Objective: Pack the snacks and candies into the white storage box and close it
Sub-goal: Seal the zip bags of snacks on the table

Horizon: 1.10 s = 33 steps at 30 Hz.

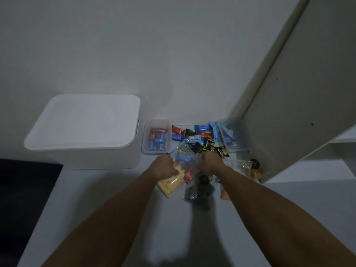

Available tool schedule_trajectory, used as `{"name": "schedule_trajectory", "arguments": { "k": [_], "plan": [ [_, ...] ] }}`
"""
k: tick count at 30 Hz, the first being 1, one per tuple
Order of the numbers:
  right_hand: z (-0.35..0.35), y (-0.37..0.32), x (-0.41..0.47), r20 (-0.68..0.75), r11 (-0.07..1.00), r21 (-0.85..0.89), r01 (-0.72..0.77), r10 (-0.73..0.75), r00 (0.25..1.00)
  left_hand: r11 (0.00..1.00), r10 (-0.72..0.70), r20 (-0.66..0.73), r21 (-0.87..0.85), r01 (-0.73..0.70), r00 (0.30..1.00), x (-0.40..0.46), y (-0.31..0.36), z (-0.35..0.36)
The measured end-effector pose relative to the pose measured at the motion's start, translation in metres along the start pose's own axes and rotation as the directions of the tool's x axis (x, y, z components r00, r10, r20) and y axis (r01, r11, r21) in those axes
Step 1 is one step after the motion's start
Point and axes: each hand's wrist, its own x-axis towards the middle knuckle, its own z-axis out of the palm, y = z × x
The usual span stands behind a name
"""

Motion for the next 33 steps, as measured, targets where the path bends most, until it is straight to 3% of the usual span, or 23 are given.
{"name": "schedule_trajectory", "arguments": {
  "k": [7,12,15,19,22,28,33],
  "plan": [
    [0.004,0.003,0.007,0.026,0.998,-0.047,0.036,-0.035,0.999,0.999,-0.030,-0.015,-0.031,0.029,0.999,-0.004,-0.001,0.004],
    [0.000,0.000,0.006,0.087,0.999,0.051,0.018,-0.022,0.996,1.000,-0.019,-0.033,-0.020,0.018,0.999,-0.011,-0.004,0.005],
    [-0.011,0.000,0.001,0.114,0.981,0.174,0.088,-0.108,0.987,0.991,-0.048,-0.096,-0.125,0.035,0.994,-0.014,-0.008,0.006],
    [-0.037,-0.014,-0.018,0.144,0.914,0.364,0.178,-0.244,0.959,0.874,-0.203,-0.228,-0.481,0.071,0.952,-0.023,0.004,-0.007],
    [-0.050,-0.033,-0.034,0.130,0.887,0.390,0.247,-0.318,0.939,0.710,-0.319,-0.181,-0.695,0.108,0.930,-0.034,0.014,-0.020],
    [-0.052,-0.059,-0.056,0.122,0.859,0.422,0.290,-0.371,0.921,0.616,-0.335,-0.061,-0.769,0.170,0.940,-0.065,0.015,-0.038],
    [-0.033,-0.073,-0.065,0.000,0.896,0.258,0.360,-0.373,0.928,0.603,-0.332,-0.081,-0.785,0.145,0.940,-0.088,0.005,-0.038]
  ]
}}
